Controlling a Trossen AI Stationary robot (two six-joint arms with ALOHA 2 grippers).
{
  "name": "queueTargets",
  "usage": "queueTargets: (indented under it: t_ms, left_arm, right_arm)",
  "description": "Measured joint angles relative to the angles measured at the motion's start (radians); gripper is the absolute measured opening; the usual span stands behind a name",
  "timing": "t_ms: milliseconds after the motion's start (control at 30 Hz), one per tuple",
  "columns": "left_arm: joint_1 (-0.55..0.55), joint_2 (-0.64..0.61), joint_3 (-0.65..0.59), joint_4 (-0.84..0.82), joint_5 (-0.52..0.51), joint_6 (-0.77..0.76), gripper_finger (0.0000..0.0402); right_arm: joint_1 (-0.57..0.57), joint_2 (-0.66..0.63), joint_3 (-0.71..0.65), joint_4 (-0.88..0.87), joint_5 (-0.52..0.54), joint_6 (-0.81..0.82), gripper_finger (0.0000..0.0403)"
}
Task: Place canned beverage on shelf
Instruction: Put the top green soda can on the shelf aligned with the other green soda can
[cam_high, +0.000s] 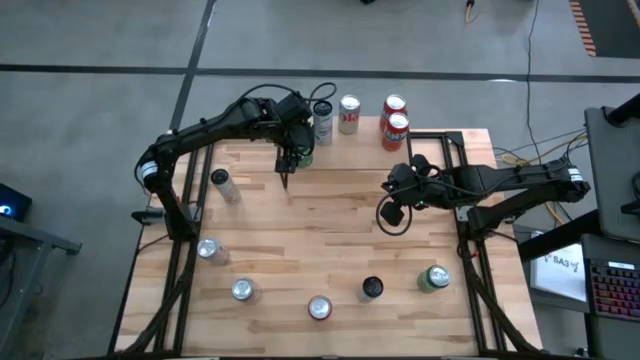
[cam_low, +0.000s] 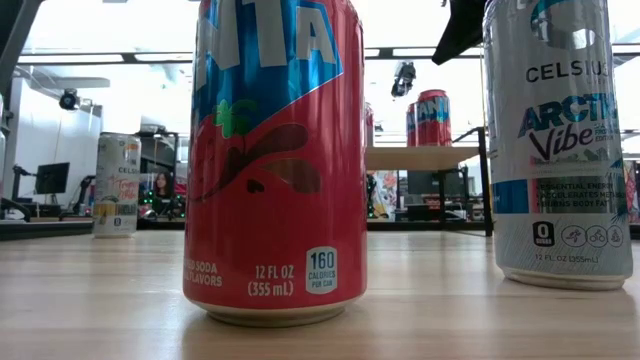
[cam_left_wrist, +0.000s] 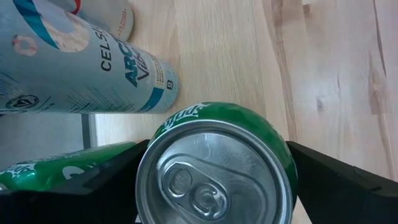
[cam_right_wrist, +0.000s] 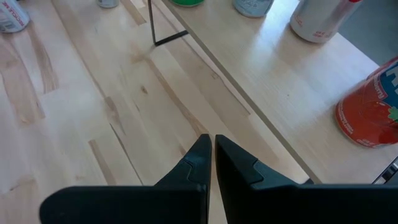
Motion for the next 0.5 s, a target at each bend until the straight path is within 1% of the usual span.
queueTargets:
  t_ms: [500]
  left_arm:
    - [-0.001, 0.0, 0.0, 0.001, 0.0, -0.022, 0.0339]
  right_arm:
    - [0.0, 0.0, 0.0, 0.0, 0.0, 0.001, 0.0012]
